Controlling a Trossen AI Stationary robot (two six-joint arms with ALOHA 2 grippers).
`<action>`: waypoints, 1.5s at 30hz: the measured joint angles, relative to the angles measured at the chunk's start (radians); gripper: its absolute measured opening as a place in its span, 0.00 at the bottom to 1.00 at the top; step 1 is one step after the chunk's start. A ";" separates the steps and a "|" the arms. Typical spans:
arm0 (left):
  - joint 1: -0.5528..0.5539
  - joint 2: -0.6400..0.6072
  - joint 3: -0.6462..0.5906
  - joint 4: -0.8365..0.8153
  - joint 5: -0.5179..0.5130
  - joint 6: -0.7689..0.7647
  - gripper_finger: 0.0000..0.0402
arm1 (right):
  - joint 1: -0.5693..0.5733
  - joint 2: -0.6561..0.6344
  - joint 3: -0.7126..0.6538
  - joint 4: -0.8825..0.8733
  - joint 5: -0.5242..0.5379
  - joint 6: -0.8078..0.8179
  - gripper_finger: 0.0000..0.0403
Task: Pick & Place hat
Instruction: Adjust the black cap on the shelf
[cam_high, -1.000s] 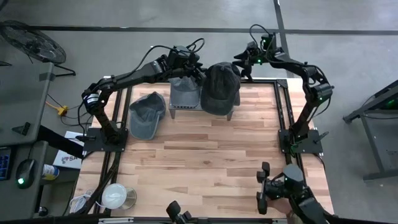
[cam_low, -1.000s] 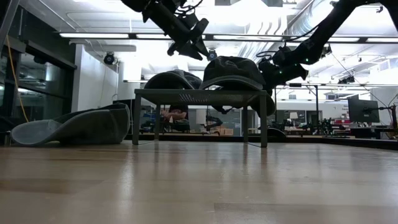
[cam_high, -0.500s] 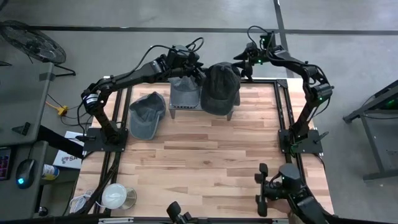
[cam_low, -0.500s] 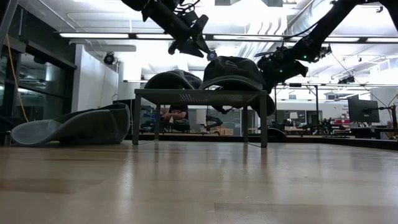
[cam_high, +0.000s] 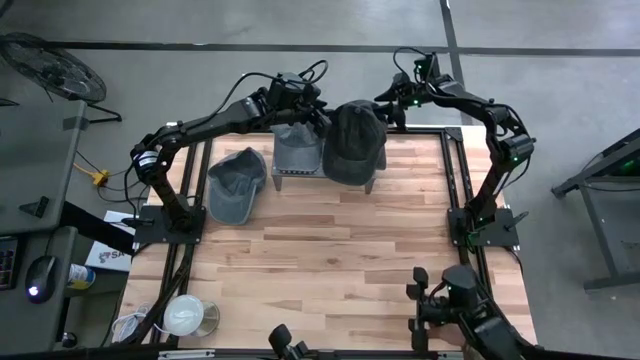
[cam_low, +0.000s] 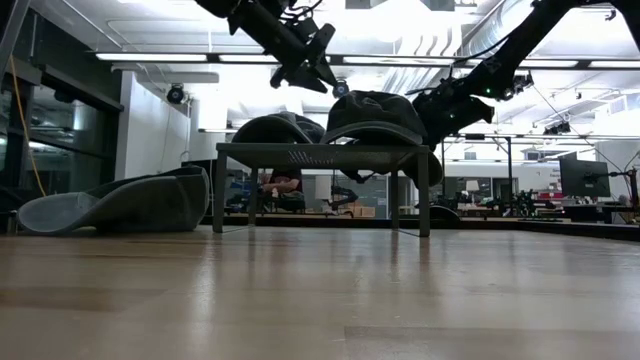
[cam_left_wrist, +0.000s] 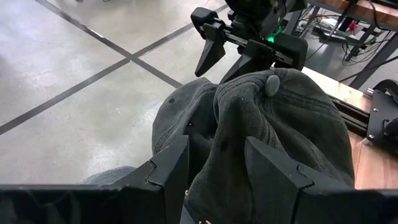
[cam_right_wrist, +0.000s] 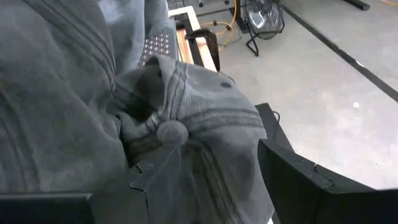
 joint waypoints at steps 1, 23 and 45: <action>0.000 0.000 0.000 0.000 0.000 0.000 0.39 | 0.002 0.000 0.000 -0.005 0.009 -0.004 0.52; 0.000 -0.003 0.000 -0.002 0.018 0.000 0.39 | 0.034 0.000 0.000 -0.017 0.184 -0.038 0.03; -0.125 -0.011 0.000 -0.052 0.328 0.064 0.39 | 0.103 -0.002 0.099 -0.106 0.308 0.006 0.00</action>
